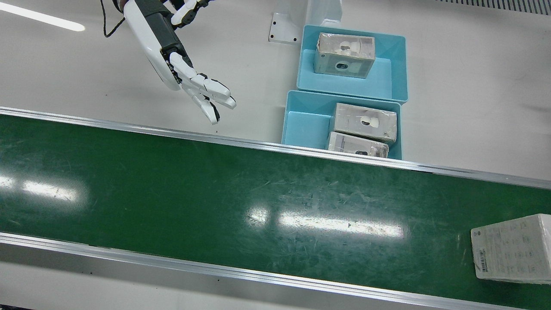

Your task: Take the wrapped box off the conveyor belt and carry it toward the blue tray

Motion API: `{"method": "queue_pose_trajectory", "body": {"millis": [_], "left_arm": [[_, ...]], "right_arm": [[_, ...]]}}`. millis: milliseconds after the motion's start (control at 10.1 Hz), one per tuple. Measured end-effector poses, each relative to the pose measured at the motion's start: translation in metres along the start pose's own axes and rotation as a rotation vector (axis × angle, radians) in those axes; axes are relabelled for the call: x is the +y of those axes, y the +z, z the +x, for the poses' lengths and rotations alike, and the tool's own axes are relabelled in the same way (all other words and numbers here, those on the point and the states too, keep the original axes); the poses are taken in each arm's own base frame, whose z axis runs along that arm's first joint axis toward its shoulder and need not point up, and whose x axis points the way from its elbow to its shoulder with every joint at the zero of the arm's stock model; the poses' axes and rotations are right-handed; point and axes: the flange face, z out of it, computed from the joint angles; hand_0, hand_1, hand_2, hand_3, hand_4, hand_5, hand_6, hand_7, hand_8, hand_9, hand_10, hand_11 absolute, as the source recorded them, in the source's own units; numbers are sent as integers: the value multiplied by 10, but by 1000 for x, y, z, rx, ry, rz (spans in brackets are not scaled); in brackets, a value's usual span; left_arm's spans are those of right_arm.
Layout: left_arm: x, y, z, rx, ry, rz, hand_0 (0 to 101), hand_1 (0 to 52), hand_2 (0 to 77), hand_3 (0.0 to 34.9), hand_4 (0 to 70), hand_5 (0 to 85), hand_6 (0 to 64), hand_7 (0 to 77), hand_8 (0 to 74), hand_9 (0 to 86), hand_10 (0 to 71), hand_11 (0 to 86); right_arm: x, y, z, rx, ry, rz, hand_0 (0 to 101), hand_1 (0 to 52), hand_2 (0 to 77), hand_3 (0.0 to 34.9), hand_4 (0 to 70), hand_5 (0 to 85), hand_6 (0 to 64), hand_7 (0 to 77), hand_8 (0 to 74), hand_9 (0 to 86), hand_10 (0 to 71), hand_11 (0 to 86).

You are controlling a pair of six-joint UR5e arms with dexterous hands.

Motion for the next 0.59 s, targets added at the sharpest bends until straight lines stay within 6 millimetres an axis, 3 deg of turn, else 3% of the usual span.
{"method": "queue_pose_trajectory", "body": {"millis": [593], "left_arm": [[0,0,0,0,0,0,0,0,5,0,0,11,0,5,0,0,5,0]], "right_arm": [[-7,-8,-7,-2,-8,19,400,65,125,0,87,115,87,65,55,27,49,82]]}}
